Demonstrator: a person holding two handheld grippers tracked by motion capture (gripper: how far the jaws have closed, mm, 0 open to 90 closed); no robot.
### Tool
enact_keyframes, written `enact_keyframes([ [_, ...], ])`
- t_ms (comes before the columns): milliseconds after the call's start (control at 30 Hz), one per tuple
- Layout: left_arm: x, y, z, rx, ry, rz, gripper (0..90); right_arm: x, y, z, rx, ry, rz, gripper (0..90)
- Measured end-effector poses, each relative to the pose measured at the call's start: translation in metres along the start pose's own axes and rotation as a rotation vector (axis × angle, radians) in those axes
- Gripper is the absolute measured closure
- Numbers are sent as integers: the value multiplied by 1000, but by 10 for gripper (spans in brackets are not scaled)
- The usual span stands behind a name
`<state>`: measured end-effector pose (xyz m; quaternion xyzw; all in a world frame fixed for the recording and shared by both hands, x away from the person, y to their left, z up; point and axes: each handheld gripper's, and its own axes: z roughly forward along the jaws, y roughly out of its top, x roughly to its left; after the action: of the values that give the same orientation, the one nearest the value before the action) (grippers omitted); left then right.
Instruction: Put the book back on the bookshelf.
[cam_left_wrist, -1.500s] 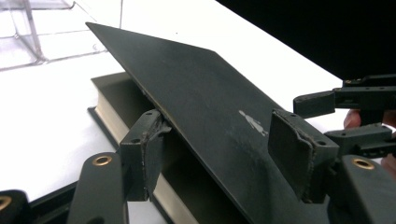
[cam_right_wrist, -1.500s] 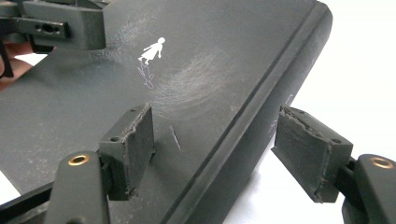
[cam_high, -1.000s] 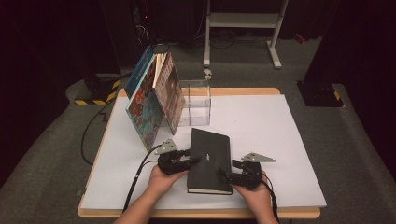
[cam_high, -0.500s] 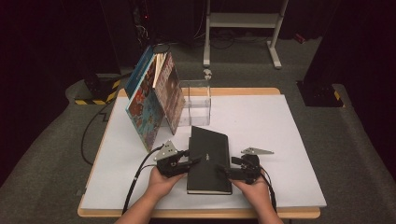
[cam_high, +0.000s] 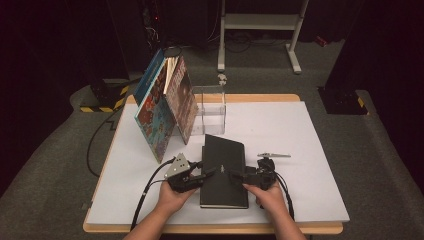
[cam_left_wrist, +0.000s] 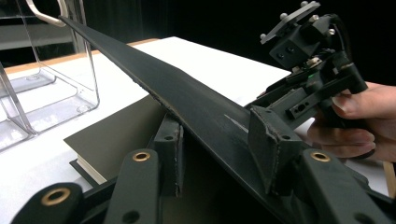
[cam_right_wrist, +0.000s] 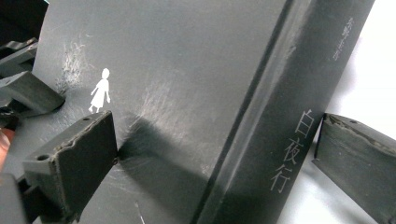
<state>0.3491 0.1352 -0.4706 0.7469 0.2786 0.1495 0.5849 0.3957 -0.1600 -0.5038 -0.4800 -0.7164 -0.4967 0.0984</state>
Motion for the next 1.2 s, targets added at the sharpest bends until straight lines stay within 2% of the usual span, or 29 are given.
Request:
enact_keyframes([
  [67,-2,1,-1,-7,2,15,578,-2,1,1,10,22,21,0],
  [133,-5,2,-3,-15,7,46,578,-3,0,3,45,88,40,0],
  [167,-6,3,-3,-17,8,52,578,-3,0,3,41,97,36,0],
  [267,-6,3,-4,-16,7,51,578,2,1,0,43,69,20,0],
  [333,-6,3,-4,-14,10,44,578,7,0,-5,32,18,-26,9],
  [367,-6,3,-4,-15,10,47,578,8,-1,-7,27,9,-37,15],
  [600,-5,5,-4,-10,30,22,578,21,-4,-23,-79,-80,-144,137],
  [900,-3,8,-2,-2,70,-2,567,42,-6,-36,-172,-198,-278,244],
  [1033,-6,11,-4,-19,97,28,566,51,-6,-43,-225,-232,-331,303],
  [1200,-6,12,-5,-32,121,46,561,60,-9,-50,-289,-263,-396,360],
])
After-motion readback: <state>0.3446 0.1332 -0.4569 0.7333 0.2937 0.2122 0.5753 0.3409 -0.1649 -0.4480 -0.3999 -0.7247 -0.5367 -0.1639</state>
